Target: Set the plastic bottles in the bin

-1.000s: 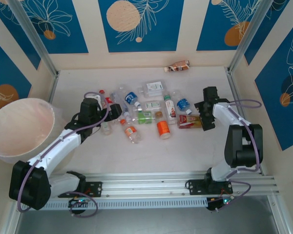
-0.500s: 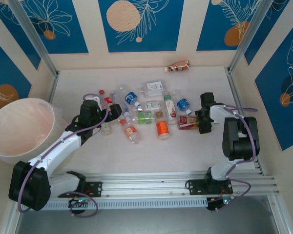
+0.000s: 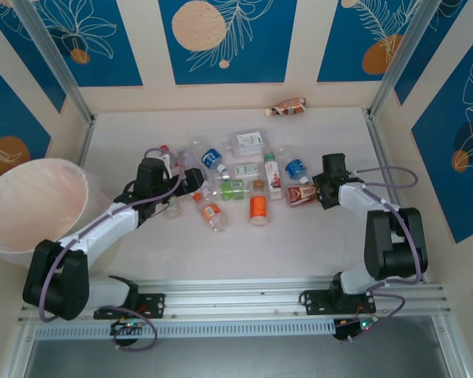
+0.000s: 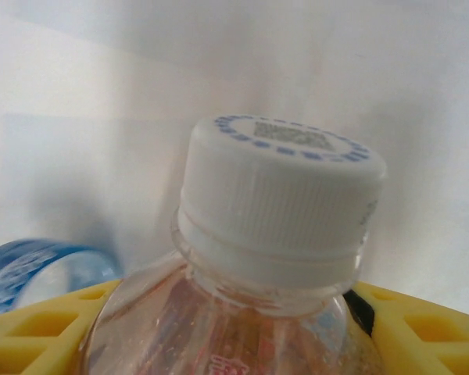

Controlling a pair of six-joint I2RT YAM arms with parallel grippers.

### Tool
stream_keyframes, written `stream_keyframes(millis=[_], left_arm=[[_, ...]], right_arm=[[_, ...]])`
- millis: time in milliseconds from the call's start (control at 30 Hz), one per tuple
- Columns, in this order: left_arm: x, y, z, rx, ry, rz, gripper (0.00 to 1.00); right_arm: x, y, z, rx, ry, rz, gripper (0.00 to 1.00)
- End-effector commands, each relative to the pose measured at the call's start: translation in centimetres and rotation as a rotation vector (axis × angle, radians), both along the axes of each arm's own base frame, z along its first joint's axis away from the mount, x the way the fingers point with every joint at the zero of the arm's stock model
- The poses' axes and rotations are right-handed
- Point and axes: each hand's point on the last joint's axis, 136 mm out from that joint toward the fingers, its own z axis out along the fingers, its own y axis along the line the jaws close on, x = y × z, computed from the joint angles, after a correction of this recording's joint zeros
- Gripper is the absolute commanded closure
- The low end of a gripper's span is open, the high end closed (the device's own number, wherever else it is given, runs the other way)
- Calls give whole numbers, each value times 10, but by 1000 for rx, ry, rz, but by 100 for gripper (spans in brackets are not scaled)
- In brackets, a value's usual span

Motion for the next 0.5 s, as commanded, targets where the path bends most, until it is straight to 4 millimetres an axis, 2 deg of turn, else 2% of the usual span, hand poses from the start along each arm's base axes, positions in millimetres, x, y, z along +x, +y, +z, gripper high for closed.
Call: stream_keyframes(millis=[0, 100, 200, 300, 467], left_arm=[[7, -19, 21, -30, -44, -63, 0], [6, -28, 19, -22, -28, -92, 0], [1, -55, 31, -102, -19, -230, 0], [-11, -91, 50, -161, -81, -410, 0], [-35, -134, 70, -131, -199, -628, 0]], right_arm=[[22, 9, 55, -147, -189, 125, 52], [34, 43, 99, -248, -337, 340, 50], [39, 90, 131, -240, -464, 575, 49], [41, 131, 149, -187, -524, 729, 49], [41, 191, 166, -128, -580, 924, 50]])
